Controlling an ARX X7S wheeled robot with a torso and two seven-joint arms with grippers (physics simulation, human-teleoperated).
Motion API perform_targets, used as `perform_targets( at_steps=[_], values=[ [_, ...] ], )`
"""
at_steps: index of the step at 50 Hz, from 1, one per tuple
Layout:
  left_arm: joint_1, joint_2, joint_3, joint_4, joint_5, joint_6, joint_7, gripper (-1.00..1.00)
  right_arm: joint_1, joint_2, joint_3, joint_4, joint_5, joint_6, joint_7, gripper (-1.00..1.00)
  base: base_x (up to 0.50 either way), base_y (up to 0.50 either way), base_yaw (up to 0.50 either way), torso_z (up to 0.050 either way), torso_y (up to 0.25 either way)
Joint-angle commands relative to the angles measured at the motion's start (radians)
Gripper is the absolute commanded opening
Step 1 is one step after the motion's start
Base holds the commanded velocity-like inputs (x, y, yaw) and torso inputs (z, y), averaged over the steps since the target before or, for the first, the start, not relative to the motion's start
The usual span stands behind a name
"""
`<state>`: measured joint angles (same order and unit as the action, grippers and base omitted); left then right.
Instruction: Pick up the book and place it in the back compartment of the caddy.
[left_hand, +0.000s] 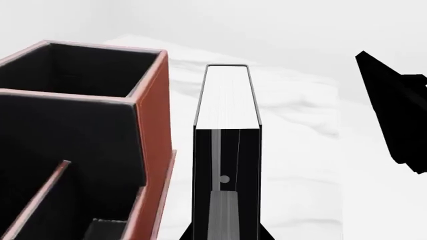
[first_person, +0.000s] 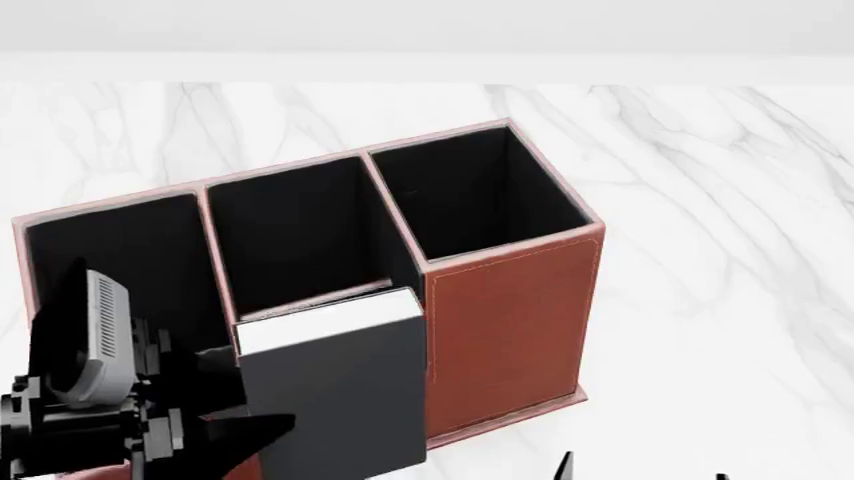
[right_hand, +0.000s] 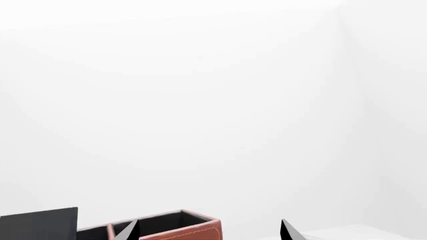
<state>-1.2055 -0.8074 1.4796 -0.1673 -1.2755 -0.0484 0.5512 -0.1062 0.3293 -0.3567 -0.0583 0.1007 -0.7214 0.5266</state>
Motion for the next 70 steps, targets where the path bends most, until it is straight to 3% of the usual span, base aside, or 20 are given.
perform_targets(
  at_steps=[1, 22, 36, 47, 70],
  values=[
    [-0.053, -0.008, -0.056, 0.001, -0.042, -0.028, -0.008, -1.00, 0.005, 0.000, -0.004, 0.007, -0.002, 0.000, 0.001, 1.00, 0.00, 0.00, 0.00, 0.000, 0.000],
    [-0.069, 0.027, -0.067, -0.079, -0.025, -0.026, -0.016, -1.00, 0.008, 0.001, -0.010, 0.015, -0.004, -0.004, 0.005, 1.00, 0.00, 0.00, 0.00, 0.000, 0.001],
    [-0.066, 0.161, -0.079, -0.356, -0.022, -0.002, 0.092, -1.00, 0.014, 0.003, -0.011, 0.021, 0.001, -0.005, 0.008, 1.00, 0.00, 0.00, 0.00, 0.000, 0.001],
    [-0.083, 0.220, -0.088, -0.482, -0.020, 0.002, 0.146, -1.00, 0.014, 0.006, -0.013, 0.019, 0.003, -0.004, 0.010, 1.00, 0.00, 0.00, 0.00, 0.000, 0.001],
    [-0.109, 0.435, -0.099, -0.923, -0.010, 0.025, 0.362, -1.00, 0.017, 0.007, -0.019, 0.025, 0.001, -0.009, 0.014, 1.00, 0.00, 0.00, 0.00, 0.000, 0.002]
  ],
)
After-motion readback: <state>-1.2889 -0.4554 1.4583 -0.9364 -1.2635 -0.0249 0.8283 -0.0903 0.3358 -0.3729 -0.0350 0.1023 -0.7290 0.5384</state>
